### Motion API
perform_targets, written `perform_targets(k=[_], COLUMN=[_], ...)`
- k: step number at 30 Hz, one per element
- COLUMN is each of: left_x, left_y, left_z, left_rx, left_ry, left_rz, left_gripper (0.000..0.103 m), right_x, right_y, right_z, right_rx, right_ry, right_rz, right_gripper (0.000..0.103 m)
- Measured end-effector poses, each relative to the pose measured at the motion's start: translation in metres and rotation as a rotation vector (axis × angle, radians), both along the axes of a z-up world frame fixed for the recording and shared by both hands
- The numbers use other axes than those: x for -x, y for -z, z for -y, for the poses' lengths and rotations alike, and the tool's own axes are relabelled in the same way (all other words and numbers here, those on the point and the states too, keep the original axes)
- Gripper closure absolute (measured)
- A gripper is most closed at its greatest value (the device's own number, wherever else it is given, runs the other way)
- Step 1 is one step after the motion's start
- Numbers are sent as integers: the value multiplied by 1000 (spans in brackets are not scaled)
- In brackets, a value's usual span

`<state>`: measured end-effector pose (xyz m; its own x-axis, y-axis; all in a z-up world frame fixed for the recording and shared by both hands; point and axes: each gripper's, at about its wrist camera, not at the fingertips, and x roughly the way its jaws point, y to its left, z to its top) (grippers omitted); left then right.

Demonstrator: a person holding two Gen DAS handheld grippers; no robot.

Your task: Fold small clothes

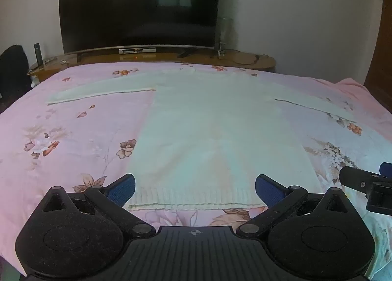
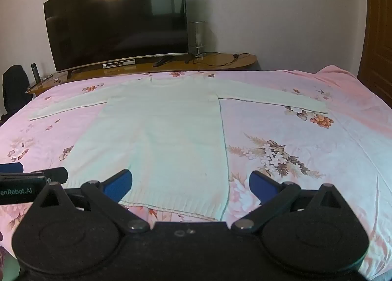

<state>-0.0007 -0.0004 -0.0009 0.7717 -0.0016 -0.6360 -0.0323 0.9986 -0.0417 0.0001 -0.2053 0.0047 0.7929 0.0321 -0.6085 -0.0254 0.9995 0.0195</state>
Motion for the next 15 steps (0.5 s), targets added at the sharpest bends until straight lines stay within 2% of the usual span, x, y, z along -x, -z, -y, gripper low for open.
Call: perform_targets(k=[15], left_x=[-2], left_y=[1], left_z=[-4], left_rx=[-1], left_ry=[-7], left_rz=[0], left_gripper=[0], right_x=[-2], right_y=[0], right_z=[-4], right_rx=[11], right_ry=[-3], right_rz=[4], right_gripper=[1])
